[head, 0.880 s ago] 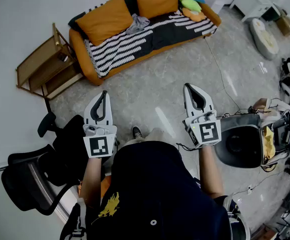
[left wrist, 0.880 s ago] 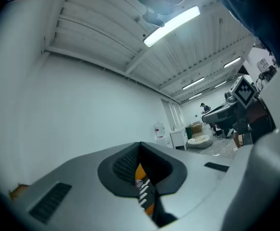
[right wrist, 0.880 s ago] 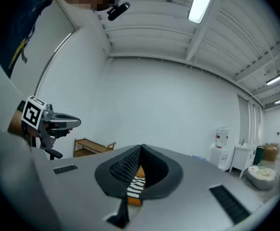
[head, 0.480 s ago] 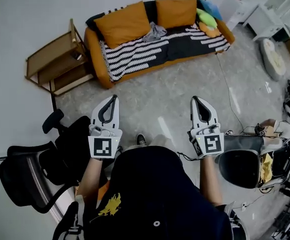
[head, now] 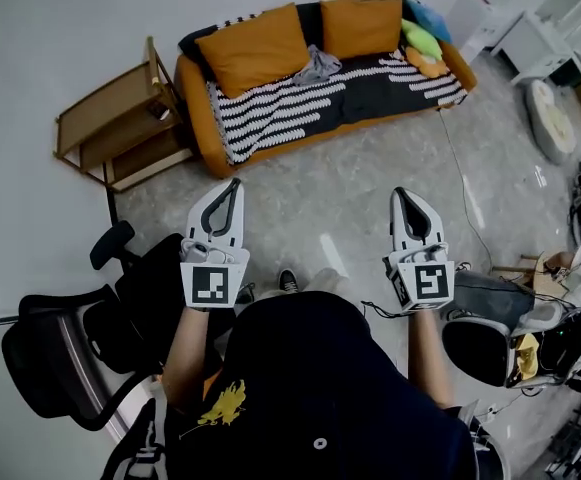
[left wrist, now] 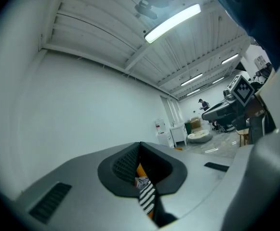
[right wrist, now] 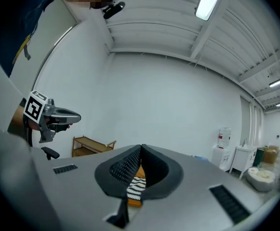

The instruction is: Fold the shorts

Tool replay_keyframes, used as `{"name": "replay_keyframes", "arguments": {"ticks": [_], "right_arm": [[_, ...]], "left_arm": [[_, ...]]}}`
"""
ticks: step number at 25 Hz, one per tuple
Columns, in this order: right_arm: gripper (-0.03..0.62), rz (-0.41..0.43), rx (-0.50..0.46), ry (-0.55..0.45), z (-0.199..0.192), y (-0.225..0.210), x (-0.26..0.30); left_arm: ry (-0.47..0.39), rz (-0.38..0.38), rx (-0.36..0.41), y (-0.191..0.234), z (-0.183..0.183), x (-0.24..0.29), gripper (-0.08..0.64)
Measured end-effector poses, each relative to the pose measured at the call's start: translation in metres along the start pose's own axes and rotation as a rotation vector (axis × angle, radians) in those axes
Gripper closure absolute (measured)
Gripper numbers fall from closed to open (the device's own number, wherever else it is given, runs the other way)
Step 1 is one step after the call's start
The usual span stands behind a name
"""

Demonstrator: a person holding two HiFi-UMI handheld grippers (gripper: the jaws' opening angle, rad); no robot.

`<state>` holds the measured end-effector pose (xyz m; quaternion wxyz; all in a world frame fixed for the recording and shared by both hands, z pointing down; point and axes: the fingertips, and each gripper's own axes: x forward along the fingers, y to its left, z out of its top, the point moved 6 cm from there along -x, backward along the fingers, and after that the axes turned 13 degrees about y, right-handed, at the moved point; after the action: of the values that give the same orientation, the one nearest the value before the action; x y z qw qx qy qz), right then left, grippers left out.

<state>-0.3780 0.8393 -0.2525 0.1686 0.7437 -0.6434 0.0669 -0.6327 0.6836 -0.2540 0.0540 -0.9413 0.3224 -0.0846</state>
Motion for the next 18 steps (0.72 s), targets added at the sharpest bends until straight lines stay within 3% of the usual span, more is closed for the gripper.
{"name": "replay_keyframes", "arguments": {"ticks": [10,15,18], "right_arm": [[0.554,-0.079,0.046,0.023,-0.004,-0.028,-0.005],[0.494,-0.081,0.048,0.005,-0.007,-0.027,0.000],[0.495,-0.075,0.069,-0.046,0.002,-0.035,-0.006]], "left_arm": [[0.035,0.020,0.030,0.010,0.005,0.009,0.535],[0.057,0.007,0.019,0.009,-0.005,0.019,0.395],[0.117,0.031,0.030,0.009,-0.013,0.024,0.320]]}}
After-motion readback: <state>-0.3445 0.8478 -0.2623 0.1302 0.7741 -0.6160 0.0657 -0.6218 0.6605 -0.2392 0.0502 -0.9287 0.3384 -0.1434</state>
